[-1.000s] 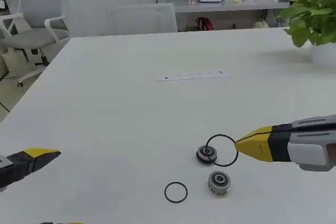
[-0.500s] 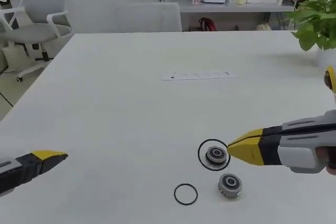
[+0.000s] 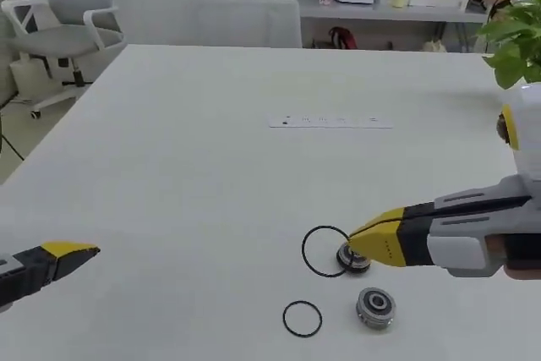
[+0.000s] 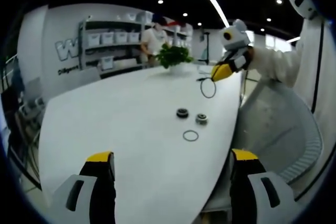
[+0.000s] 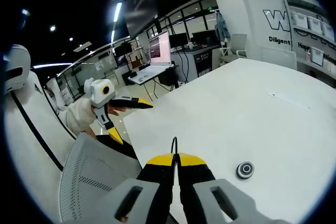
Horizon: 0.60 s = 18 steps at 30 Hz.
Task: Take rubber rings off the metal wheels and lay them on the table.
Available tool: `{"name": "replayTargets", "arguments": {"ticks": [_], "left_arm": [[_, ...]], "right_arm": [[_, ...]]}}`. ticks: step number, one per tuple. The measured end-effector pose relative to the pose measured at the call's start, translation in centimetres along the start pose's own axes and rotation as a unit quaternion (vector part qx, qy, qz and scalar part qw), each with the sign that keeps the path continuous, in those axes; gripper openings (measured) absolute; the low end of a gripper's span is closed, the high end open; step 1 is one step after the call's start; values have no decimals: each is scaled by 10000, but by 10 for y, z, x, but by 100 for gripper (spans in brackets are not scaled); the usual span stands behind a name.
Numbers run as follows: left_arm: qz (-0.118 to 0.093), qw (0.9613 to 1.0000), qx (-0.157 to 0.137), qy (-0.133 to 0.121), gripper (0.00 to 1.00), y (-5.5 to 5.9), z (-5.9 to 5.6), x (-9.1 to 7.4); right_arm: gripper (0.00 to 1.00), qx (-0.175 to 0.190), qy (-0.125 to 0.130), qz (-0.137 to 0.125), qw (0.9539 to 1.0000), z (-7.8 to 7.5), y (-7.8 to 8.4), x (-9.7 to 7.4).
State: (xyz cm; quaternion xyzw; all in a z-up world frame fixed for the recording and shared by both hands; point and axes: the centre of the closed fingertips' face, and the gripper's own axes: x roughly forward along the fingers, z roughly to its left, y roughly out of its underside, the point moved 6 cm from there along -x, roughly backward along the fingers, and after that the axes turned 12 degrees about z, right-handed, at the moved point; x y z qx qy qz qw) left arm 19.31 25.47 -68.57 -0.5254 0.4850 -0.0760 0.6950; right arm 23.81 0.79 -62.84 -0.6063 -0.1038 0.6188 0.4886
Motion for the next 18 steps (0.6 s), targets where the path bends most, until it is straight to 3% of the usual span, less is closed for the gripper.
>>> {"name": "replayTargets", "arguments": {"ticks": [9, 18], "left_arm": [[48, 9998, -117, -135, 91, 3, 2, -1], [62, 9991, -231, -338, 91, 3, 3, -5]], "right_arm": [[0, -116, -171, 177, 9996, -9, -5, 15], [0, -100, -163, 597, 9980, -35, 8, 39]]}}
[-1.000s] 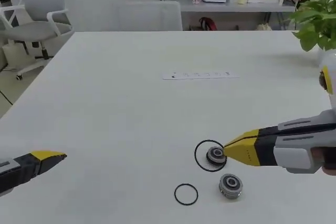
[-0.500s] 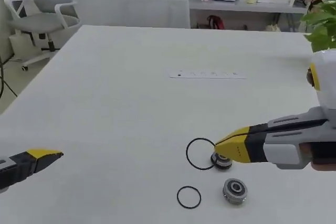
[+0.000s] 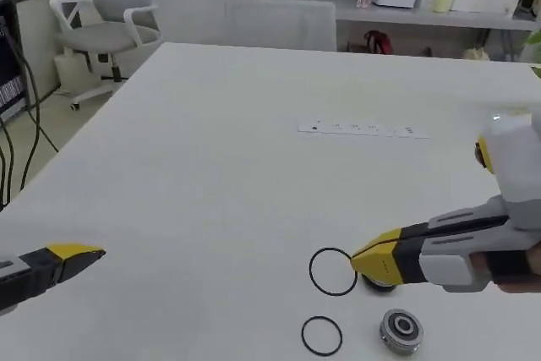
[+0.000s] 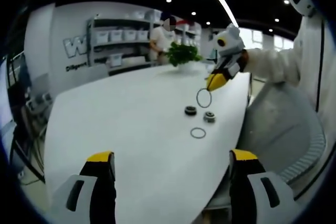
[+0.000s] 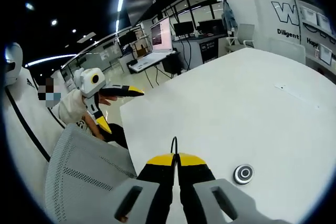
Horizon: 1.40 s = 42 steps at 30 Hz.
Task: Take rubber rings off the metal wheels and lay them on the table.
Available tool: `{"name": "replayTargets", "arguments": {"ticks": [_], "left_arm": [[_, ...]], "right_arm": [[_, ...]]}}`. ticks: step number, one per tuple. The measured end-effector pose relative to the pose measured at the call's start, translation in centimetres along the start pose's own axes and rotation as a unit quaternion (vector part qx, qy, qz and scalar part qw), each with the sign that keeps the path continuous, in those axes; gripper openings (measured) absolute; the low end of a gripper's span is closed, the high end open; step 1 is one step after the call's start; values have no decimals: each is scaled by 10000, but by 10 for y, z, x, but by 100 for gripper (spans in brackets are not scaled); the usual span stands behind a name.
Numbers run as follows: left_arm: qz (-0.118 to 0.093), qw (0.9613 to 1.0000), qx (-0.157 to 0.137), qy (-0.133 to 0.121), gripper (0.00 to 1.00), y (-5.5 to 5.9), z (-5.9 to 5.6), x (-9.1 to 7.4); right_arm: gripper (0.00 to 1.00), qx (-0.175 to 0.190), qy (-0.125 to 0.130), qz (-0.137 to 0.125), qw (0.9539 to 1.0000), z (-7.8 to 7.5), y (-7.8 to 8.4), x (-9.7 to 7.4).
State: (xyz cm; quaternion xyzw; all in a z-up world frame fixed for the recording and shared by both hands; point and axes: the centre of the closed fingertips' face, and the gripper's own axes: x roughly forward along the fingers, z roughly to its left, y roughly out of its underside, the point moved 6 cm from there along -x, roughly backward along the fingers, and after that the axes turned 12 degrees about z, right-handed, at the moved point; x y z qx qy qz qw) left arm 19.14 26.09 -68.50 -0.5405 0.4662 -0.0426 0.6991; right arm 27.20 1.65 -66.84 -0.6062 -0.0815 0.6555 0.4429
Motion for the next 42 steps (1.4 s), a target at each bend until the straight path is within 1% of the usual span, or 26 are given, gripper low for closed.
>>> {"name": "replayTargets", "arguments": {"ticks": [2, 7, 10, 13, 17, 22, 24, 26, 29, 37, 42], "left_arm": [[22, 10000, -26, -25, 91, 1, -1, -1], [136, 9999, -56, -84, 91, 5, -2, -1], [131, 9998, -60, -116, 91, 5, -2, 0], [131, 9998, -119, -91, 92, 4, -3, 1], [145, 9998, -84, -65, 93, 2, -5, 5], [191, 9998, -69, -27, 93, 0, -7, 10], [199, 9998, -75, -1, 93, -2, -7, 11], [128, 9999, -80, 55, 92, -5, -9, 10], [130, 9999, -91, 63, 92, -6, -8, 11], [203, 9997, -85, 78, 92, -1, -10, 12], [212, 9997, -84, 68, 91, 0, -12, 11]], "right_arm": [[0, 41, -4, 42, 10000, -4, 2, 4], [0, 154, -137, 112, 9997, -8, 10, 13], [0, 215, -203, 161, 9994, -11, 16, 17], [0, 339, -241, 171, 9990, -15, 22, 22], [0, 474, -265, 224, 9983, -19, 31, 28], [0, 698, -374, 267, 9965, -21, 40, 36], [0, 770, -381, 315, 9958, -24, 45, 40], [0, 835, -375, 378, 9951, -25, 50, 44], [0, 918, -426, 501, 9936, -22, 57, 48], [0, 917, -319, 555, 9937, -27, 61, 50], [0, 839, -85, 657, 9943, -33, 65, 51]]}}
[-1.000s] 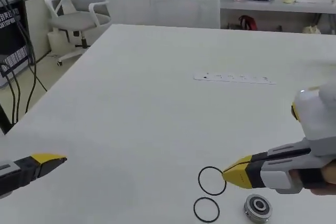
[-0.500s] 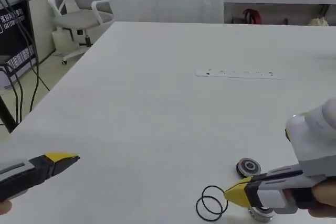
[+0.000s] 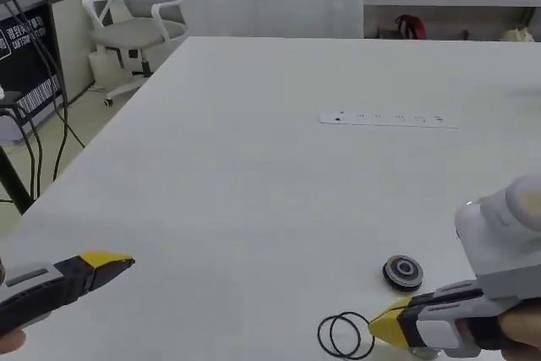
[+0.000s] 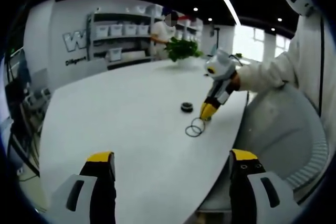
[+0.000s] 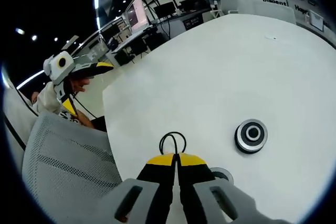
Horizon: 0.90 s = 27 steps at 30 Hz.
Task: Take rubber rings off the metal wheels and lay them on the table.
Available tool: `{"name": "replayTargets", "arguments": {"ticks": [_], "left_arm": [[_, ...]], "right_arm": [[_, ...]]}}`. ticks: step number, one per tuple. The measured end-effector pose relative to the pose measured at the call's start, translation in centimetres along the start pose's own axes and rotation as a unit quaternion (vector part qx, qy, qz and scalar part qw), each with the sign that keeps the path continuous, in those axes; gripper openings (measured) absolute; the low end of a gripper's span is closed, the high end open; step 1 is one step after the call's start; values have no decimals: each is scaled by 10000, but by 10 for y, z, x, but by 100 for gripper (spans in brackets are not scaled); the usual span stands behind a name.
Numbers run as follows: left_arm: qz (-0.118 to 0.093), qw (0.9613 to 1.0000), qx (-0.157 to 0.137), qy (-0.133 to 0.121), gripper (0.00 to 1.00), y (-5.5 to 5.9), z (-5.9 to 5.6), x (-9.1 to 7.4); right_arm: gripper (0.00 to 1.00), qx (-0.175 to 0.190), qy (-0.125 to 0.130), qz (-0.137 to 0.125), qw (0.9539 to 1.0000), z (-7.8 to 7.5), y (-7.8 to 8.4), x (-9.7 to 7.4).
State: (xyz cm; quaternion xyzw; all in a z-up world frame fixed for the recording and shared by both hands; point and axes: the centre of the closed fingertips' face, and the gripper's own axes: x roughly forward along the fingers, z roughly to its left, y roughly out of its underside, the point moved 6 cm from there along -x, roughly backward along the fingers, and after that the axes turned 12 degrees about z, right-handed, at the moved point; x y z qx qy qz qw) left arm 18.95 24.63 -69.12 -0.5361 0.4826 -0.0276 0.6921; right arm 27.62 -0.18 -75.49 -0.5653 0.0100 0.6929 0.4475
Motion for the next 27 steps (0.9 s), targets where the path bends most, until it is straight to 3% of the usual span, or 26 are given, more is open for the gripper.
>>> {"name": "replayTargets", "arguments": {"ticks": [11, 19, 27], "left_arm": [[24, 10000, 15, -72, 90, 1, -1, -3], [53, 9999, 67, -102, 90, -1, -4, -4], [78, 9999, 96, -119, 90, -3, -7, -6]], "right_arm": [[0, -75, 198, -40, 9998, -6, -1, -3], [5, -137, 340, -190, 9991, -10, -6, -11], [11, -306, 402, -938, 9943, -13, -24, -42]]}}
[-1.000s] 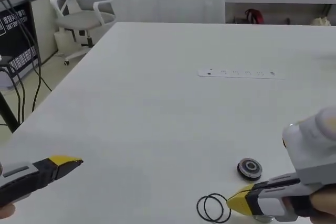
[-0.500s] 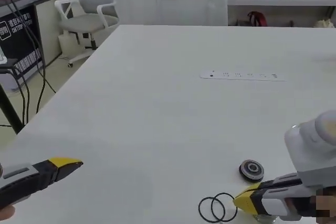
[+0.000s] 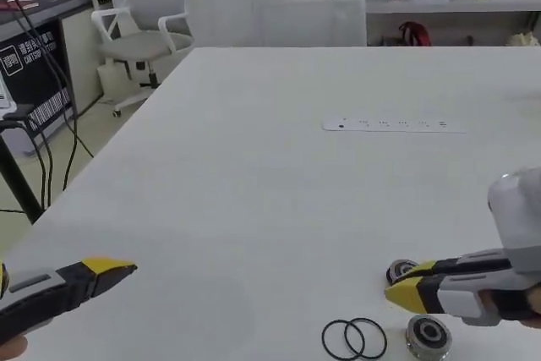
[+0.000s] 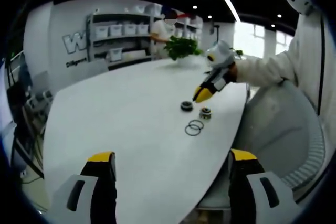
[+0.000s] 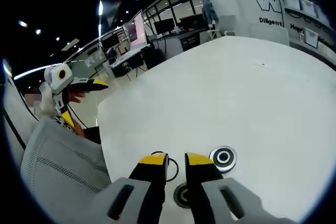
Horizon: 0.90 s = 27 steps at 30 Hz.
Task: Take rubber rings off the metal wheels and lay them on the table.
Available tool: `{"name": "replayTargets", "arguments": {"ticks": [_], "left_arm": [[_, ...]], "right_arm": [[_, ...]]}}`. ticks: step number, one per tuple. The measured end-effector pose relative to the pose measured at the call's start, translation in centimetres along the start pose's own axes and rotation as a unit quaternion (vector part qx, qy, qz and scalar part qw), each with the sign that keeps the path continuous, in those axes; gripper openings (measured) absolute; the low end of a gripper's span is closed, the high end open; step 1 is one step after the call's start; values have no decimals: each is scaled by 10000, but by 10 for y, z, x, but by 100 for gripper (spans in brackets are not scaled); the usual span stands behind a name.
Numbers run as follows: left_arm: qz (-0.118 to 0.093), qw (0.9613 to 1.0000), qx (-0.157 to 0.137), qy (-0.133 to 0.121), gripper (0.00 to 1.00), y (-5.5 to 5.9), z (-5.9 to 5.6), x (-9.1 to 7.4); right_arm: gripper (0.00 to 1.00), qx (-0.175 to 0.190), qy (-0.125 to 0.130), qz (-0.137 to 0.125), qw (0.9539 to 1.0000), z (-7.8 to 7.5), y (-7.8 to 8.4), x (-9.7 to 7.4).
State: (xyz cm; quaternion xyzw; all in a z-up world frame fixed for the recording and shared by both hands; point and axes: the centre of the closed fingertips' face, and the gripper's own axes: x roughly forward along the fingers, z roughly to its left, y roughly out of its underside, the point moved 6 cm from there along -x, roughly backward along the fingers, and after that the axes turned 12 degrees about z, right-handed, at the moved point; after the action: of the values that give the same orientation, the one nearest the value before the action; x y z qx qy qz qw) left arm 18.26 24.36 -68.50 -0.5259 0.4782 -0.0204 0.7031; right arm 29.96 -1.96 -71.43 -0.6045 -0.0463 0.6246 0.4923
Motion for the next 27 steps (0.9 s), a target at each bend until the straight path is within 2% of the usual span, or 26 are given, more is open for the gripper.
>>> {"name": "replayTargets", "arguments": {"ticks": [3, 9, 16, 21, 27], "left_arm": [[-10, 10000, 5, -8, 90, -1, 0, -1], [-31, 10000, 25, -40, 90, -4, -2, -3], [-43, 9999, 46, -88, 90, -9, -6, -9], [-75, 9999, 10, -119, 90, -12, -8, -11], [-283, 9996, -50, -27, 91, -24, -18, -15]], "right_arm": [[13, -19, 54, -274, 9996, -2, -9, -11], [19, -39, 152, -533, 9985, -7, -15, -30], [27, -147, 202, -970, 9950, -7, -27, -59], [36, -246, 301, -1132, 9928, -6, -31, -77], [39, -394, 386, -1205, 9912, -4, -31, -98]]}}
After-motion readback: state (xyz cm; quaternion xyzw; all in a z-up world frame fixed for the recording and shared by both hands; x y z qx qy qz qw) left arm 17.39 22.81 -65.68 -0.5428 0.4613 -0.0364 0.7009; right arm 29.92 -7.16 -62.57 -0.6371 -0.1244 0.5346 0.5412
